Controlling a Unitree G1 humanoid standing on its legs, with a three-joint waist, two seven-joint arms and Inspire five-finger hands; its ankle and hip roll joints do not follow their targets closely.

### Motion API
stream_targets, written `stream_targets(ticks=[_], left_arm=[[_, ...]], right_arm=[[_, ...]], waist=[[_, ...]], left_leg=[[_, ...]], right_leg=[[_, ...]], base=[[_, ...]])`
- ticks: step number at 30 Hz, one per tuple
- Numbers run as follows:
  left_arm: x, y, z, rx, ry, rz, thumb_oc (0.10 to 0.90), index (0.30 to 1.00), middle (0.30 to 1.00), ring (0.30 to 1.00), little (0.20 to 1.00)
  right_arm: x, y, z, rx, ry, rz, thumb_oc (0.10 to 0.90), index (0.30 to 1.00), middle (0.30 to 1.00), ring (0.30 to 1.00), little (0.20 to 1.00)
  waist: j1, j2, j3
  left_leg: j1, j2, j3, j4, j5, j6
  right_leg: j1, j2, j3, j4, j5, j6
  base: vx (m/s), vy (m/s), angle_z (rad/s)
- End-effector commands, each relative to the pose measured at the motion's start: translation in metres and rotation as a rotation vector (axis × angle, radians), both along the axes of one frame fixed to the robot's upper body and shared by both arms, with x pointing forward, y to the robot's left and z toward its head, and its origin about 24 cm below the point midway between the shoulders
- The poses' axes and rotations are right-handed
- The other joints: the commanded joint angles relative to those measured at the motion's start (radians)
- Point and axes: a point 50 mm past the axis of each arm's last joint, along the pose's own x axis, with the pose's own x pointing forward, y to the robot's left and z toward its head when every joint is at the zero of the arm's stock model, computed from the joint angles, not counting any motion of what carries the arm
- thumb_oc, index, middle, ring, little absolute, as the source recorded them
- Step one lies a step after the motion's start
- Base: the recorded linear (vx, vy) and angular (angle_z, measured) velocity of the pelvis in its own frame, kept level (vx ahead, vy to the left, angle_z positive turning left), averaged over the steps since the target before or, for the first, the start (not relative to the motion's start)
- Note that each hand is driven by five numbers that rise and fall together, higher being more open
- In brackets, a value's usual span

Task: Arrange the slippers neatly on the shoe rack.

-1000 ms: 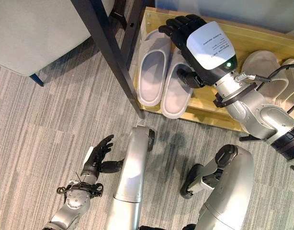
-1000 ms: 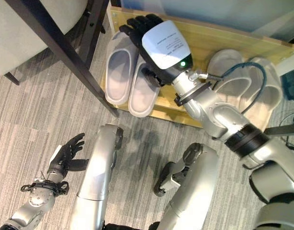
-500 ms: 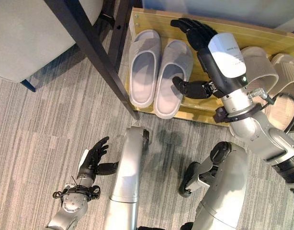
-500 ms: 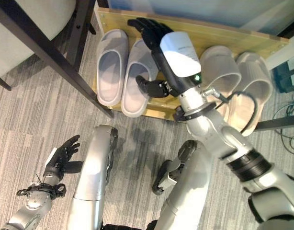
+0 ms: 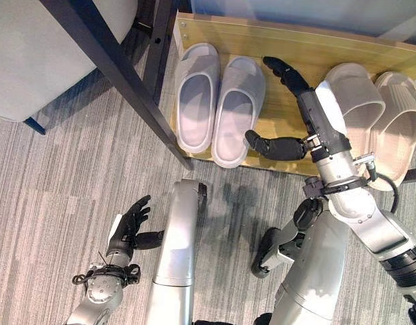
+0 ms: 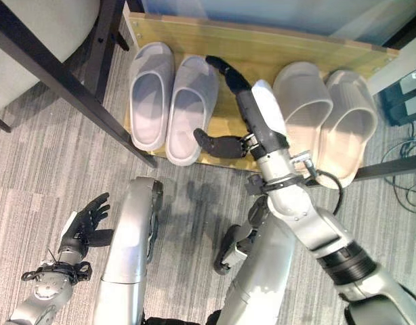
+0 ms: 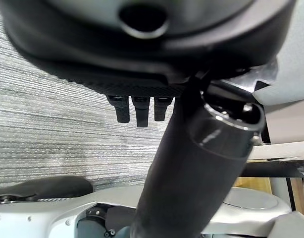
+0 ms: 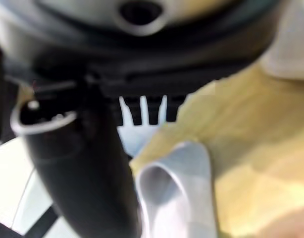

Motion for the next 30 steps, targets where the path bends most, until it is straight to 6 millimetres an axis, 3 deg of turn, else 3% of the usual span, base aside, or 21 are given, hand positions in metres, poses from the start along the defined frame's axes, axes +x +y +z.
stream_targets(ticks=[1, 3, 12, 30], left_arm=[[0.015, -0.028, 0.019, -0.053, -0.131, -0.067, 0.800, 0.900, 0.900, 0.900, 0.900], [0.016, -0.029, 0.020, -0.050, -0.134, -0.068, 0.800, 0.900, 0.900, 0.900, 0.900], [0.017, -0.030, 0.021, -0.046, -0.139, -0.076, 0.800, 0.900, 0.900, 0.900, 0.900], [0.016, -0.034, 0.017, -0.054, -0.126, -0.087, 0.800, 0.900, 0.900, 0.900, 0.900]], right_arm=[[-0.020, 0.019, 0.044, 0.160, -0.178, 0.209, 0.800, 0.900, 0.900, 0.900, 0.900], [-0.019, 0.020, 0.037, 0.220, -0.116, 0.245, 0.800, 0.900, 0.900, 0.900, 0.900], [-0.014, 0.027, 0.029, 0.193, -0.063, 0.258, 0.800, 0.900, 0.900, 0.900, 0.900], [0.007, 0.031, 0.033, 0.082, -0.168, 0.075, 0.800, 0.900, 0.900, 0.900, 0.900]], waist=[[0.018, -0.028, -0.039], [0.018, -0.029, -0.039], [0.024, -0.027, -0.039], [0.043, -0.002, -0.039]], left_leg=[[-0.074, -0.017, 0.054, -0.093, -0.019, 0.001], [-0.074, -0.016, 0.055, -0.095, -0.019, 0.001], [-0.074, -0.013, 0.056, -0.097, -0.022, 0.003], [-0.074, -0.030, 0.046, -0.105, -0.022, 0.006]], right_leg=[[0.002, -0.019, 0.003, 0.089, -0.006, -0.067], [0.002, -0.018, 0.002, 0.086, -0.004, -0.066], [0.002, -0.016, 0.002, 0.078, -0.002, -0.064], [0.026, -0.018, -0.008, 0.069, -0.006, -0.069]], base=[[0.00, 0.000, 0.00], [0.00, 0.000, 0.00], [0.00, 0.000, 0.00], [0.00, 0.000, 0.00]])
